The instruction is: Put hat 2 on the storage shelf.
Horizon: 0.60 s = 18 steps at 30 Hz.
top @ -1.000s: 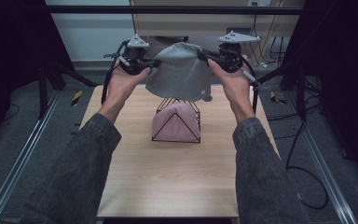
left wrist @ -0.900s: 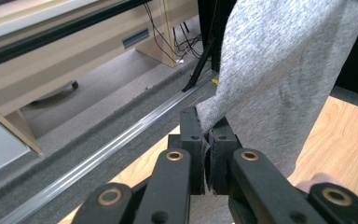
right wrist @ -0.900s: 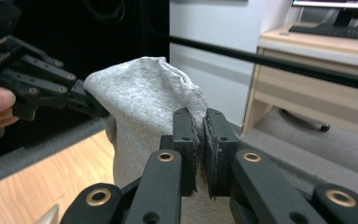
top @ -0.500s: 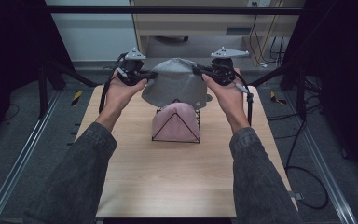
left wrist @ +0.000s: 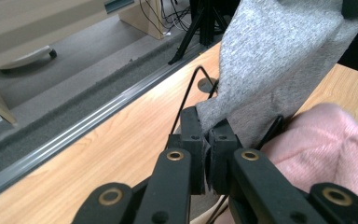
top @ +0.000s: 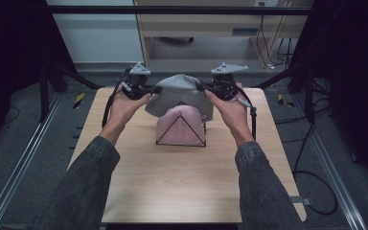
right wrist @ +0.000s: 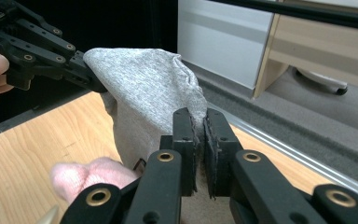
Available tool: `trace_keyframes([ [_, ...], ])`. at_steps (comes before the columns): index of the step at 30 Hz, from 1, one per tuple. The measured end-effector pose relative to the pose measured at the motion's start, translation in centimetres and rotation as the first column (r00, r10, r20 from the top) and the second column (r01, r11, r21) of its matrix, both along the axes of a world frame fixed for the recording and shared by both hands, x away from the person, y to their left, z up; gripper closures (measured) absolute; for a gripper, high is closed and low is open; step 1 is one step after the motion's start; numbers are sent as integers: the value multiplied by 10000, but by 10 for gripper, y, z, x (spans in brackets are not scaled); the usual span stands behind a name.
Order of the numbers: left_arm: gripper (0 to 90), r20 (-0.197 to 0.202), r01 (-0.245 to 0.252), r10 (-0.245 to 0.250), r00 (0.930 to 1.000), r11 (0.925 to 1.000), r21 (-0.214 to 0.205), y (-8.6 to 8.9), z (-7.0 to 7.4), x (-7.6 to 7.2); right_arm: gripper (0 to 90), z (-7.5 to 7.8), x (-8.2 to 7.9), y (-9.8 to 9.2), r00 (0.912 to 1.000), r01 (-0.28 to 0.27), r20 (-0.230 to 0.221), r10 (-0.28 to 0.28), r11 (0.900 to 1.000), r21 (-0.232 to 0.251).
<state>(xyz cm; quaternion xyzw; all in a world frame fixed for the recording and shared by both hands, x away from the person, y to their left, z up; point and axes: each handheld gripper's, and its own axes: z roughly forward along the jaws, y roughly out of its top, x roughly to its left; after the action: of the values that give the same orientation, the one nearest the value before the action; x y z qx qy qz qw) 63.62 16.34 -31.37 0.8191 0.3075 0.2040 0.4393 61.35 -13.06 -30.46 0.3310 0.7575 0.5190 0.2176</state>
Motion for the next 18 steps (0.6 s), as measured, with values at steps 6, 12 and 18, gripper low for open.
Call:
trace_keyframes([
  [6, 873, -282, 47, -44, 9996, 9999, 99, 1, -17, 2, 844, -10, 0, 2, 9998, -11, -221, 8, 9999, -142],
  [12, 873, -432, 2, 3, 9991, 9999, 104, 4, -27, 0, 843, -21, 0, 4, 9988, -41, -482, 29, 9997, -249],
  [18, 873, -573, 20, -14, 9984, 9999, 106, 6, -34, -1, 843, -32, 0, 6, 9978, -55, -668, 38, 9997, -257],
])
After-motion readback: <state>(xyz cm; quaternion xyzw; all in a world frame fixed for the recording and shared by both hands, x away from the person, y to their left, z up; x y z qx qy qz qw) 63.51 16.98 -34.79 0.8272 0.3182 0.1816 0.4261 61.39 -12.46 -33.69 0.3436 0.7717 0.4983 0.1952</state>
